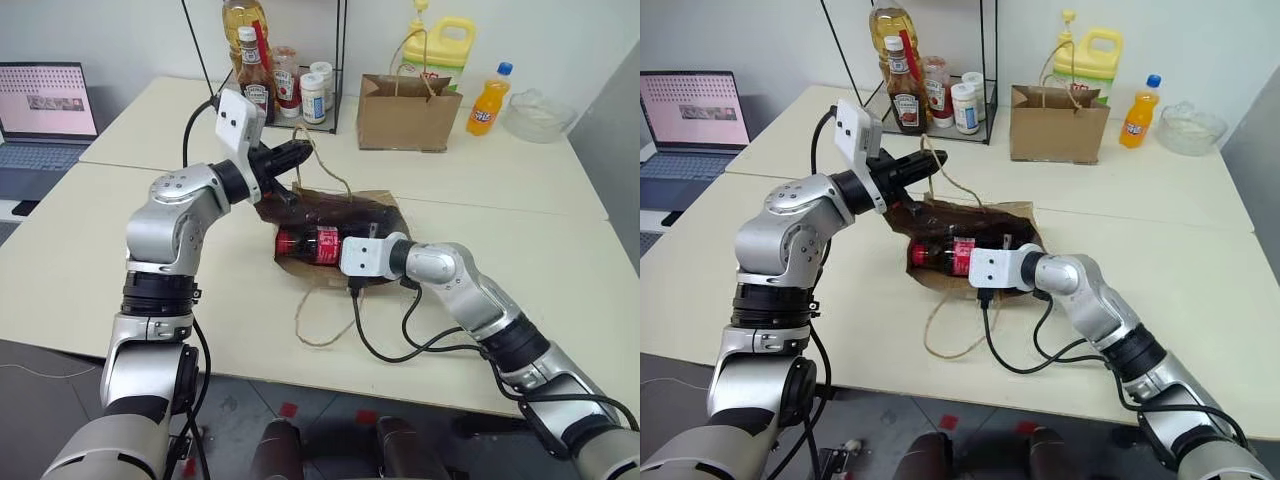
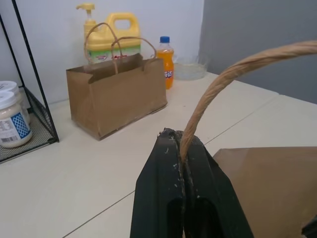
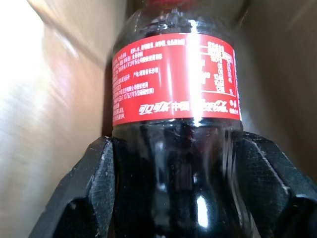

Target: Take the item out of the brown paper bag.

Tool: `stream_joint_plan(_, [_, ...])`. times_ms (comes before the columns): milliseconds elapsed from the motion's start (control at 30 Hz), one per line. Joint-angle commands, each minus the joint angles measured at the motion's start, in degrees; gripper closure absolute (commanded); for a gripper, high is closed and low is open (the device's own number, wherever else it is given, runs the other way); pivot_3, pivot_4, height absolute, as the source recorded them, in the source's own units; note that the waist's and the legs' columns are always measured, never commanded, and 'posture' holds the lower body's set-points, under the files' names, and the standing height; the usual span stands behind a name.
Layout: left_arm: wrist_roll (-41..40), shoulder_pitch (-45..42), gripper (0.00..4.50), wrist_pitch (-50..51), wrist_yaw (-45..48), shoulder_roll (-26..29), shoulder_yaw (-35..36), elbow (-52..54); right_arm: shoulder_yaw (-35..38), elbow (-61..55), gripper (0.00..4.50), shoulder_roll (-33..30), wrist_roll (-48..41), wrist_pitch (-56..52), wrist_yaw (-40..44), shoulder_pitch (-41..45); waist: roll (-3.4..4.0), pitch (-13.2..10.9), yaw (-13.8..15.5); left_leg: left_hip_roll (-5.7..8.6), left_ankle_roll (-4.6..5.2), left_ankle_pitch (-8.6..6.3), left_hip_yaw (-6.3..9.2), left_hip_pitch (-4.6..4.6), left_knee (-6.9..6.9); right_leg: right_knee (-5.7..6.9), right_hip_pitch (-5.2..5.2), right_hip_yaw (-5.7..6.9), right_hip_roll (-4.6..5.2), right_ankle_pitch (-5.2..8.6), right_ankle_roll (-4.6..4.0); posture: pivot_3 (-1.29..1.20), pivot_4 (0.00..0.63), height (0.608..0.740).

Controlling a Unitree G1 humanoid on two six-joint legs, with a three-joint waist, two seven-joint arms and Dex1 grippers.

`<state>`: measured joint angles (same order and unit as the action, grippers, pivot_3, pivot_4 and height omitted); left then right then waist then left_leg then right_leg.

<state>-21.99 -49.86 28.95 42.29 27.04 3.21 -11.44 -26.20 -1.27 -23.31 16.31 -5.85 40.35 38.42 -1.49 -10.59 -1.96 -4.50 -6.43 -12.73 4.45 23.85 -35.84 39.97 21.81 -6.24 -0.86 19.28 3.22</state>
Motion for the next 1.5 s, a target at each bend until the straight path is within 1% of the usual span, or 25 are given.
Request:
stream_joint_plan(33, [0.8, -1.7, 4.5, -1.9, -0.6, -0.2, 0.7, -0.3, 5.9, -7.0, 1.43, 1.2, -7.1, -0.4, 1.2, -1.1, 0.0, 0.0, 0.0, 0.0, 0.0, 0.0, 0.0, 0.0, -0.01, 0.01, 0.0, 0.0, 0.0, 0.0, 0.0, 0.0, 0.15, 0.74])
stream_joint_plan(133, [1.4, -2.3, 4.5, -2.4, -0.5, -0.3, 0.4, -1.4, 9.8, -13.6, 1.43, 1.3, -17.3, -2.3, 5.9, -4.8, 0.0, 0.0, 0.1, 0.0, 0.0, 0.0, 0.04, 0.02, -0.01, -0.01, -0.04, 0.06, 0.01, 0.0, 0.0, 0.0, 0.15, 0.74])
stream_joint_plan(167, [1.5, -2.4, 4.5, -2.5, -0.5, -0.3, 0.4, -1.7, 10.7, -15.2, 1.43, 1.2, -19.5, -3.1, 6.9, -5.5, 0.0, 0.0, 0.1, 0.0, 0.0, 0.0, 0.05, 0.03, -0.01, -0.01, -0.05, 0.09, 0.01, 0.0, 0.0, 0.0, 0.15, 0.74])
stream_joint_plan(300, [1.8, -2.8, 4.5, -3.0, -0.2, -0.4, 0.5, -2.8, 17.6, -25.8, 1.43, -3.2, -29.8, -14.7, 9.2, -9.6, 0.08, 0.0, 0.2, 0.0, -0.01, 0.0, 0.17, 0.11, -0.02, -0.01, -0.06, 0.27, 0.04, 0.0, 0.0, 0.0, 0.15, 0.74])
stream_joint_plan(400, [1.9, -2.5, 4.5, -3.3, -0.2, -0.6, 0.5, -3.0, 25.5, -34.1, 1.43, -5.2, -38.9, -26.4, 5.3, -10.2, 0.12, -0.1, 0.3, 0.0, 0.0, 0.0, 0.21, 0.1, -0.03, -0.02, -0.09, 0.31, 0.04, 0.0, -0.01, 0.0, 0.15, 0.74])
stream_joint_plan(500, [1.8, -2.3, 4.5, -3.3, 0.0, -0.6, 0.6, -2.9, 34.4, -36.1, 1.43, -5.7, -44.8, -37.2, -2.3, -5.9, 0.18, -0.1, 0.0, -0.01, 0.0, 0.0, 0.21, 0.1, -0.05, 0.01, -0.09, 0.32, 0.04, 0.0, -0.01, 0.0, 0.15, 0.74])
stream_joint_plan(567, [1.8, -2.4, 4.5, -3.2, 0.0, -0.7, 0.6, -2.9, 38.2, -33.1, 1.43, -8.2, -43.3, -41.3, -6.6, -2.9, 0.22, -0.1, -0.1, -0.01, 0.02, 0.0, 0.2, 0.07, -0.09, 0.04, -0.09, 0.31, 0.03, 0.0, -0.01, 0.0, 0.15, 0.74])
stream_joint_plan(600, [1.8, -2.4, 4.5, -3.2, 0.1, -0.8, 0.5, -3.0, 38.9, -30.5, 1.43, -10.4, -40.4, -41.4, -8.3, -2.4, 0.22, -0.1, 0.0, -0.01, 0.03, 0.0, 0.2, 0.07, -0.1, 0.05, -0.09, 0.31, 0.03, 0.0, -0.01, 0.0, 0.15, 0.74])
stream_joint_plan(667, [1.8, -2.6, 4.5, -3.2, 0.2, -1.0, 0.4, -3.2, 38.8, -25.8, 1.43, -14.3, -36.3, -42.7, -11.2, -2.2, 0.22, -0.1, 0.1, 0.0, 0.13, -0.05, 0.21, 0.07, -0.09, 0.0, -0.12, 0.33, 0.04, 0.0, -0.01, 0.0, 0.15, 0.74])
stream_joint_plan(700, [1.8, -2.8, 4.5, -3.3, 0.3, -1.2, 0.3, -3.4, 36.9, -22.4, 1.43, -18.0, -33.2, -42.6, -11.1, -3.6, 0.22, -0.1, 0.1, 0.0, 0.17, -0.08, 0.2, 0.08, -0.09, -0.01, -0.12, 0.32, 0.04, 0.01, -0.01, 0.0, 0.15, 0.74])
stream_joint_plan(767, [1.9, -3.3, 4.5, -3.5, 0.6, -1.6, 0.1, -4.0, 33.6, -16.1, 1.43, -23.6, -29.2, -40.0, -9.0, -6.9, 0.22, -0.1, 0.5, 0.05, 0.19, -0.08, 0.19, 0.13, -0.08, -0.07, -0.12, 0.31, 0.07, 0.01, -0.01, 0.0, 0.15, 0.74])
stream_joint_plan(867, [2.1, -4.1, 4.5, -4.0, 0.7, -2.2, -0.2, -4.9, 29.2, -10.7, 1.43, -28.5, -26.1, -35.5, -5.1, -9.4, 0.33, -0.2, 0.4, 0.09, 0.21, -0.09, 0.1, 0.24, -0.09, -0.09, -0.07, 0.32, 0.14, 0.01, -0.01, 0.0, 0.15, 0.74])
stream_joint_plan(967, [2.1, -4.5, 4.5, -4.3, 1.0, -2.7, -0.3, -5.2, 24.4, -6.8, 1.43, -33.1, -24.7, -34.4, 1.9, -11.1, 0.65, -0.4, 0.1, 0.09, 0.16, -0.06, 0.07, 0.35, -0.09, -0.08, 0.02, 0.32, 0.14, 0.01, -0.02, 0.0, 0.15, 0.74])
stream_joint_plan(1100, [2.1, -4.0, 4.5, -4.3, 0.9, -3.0, -0.1, -4.8, 21.1, -4.6, 1.43, -36.1, -24.7, -33.5, 8.4, -11.1, 0.72, -0.4, -0.7, 0.08, 0.07, 0.01, 0.06, 0.33, -0.09, -0.07, 0.05, 0.31, 0.14, 0.01, -0.02, 0.0, 0.15, 0.74])
stream_joint_plan(1300, [1.8, -2.3, 4.5, -3.9, 0.3, -3.2, 0.3, -2.8, 18.9, -0.6, 1.43, -35.5, -23.5, -35.0, 11.8, -10.0, 0.72, -0.4, -0.9, 0.08, 0.1, 0.05, 0.07, 0.28, -0.2, -0.03, -0.05, 0.32, 0.15, 0.01, -0.01, 0.0, 0.15, 0.74])
stream_joint_plan(1333, [1.7, -2.2, 4.5, -3.8, 0.2, -3.1, 0.4, -2.6, 18.8, 0.0, 0.72, -35.2, -23.2, -34.8, 11.7, -9.8, 0.72, -0.4, -0.9, 0.08, 0.09, 0.06, 0.07, 0.28, -0.21, -0.03, -0.05, 0.32, 0.15, 0.01, -0.01, 0.0, 0.15, 0.74])
stream_joint_plan(1367, [1.7, -2.0, 4.5, -3.8, 0.1, -3.1, 0.4, -2.4, 18.9, 0.6, 0.43, -34.9, -23.2, -34.7, 11.7, -9.5, 0.72, -0.4, -0.9, 0.08, 0.08, 0.06, 0.07, 0.28, -0.21, -0.03, -0.06, 0.32, 0.15, 0.01, -0.01, 0.0, 0.15, 0.74])
stream_joint_plan(1400, [1.7, -1.9, 4.5, -3.8, 0.0, -3.1, 0.5, -2.3, 19.0, 1.0, 0.05, -34.7, -23.1, -34.5, 11.7, -9.3, 0.72, -0.4, -0.9, 0.08, 0.07, 0.06, 0.07, 0.28, -0.21, -0.03, -0.06, 0.33, 0.15, 0.01, -0.01, 0.0, 0.15, 0.74])
stream_joint_plan(1500, [1.8, -1.7, 4.5, -4.0, -0.4, -2.9, 0.6, -2.1, 19.9, -0.1, 0.05, -35.4, -23.7, -31.9, 13.2, -9.4, 0.72, -0.4, -0.8, 0.08, 0.07, 0.06, 0.08, 0.28, -0.21, -0.04, -0.08, 0.35, 0.15, 0.01, -0.01, 0.0, 0.15, 0.74])
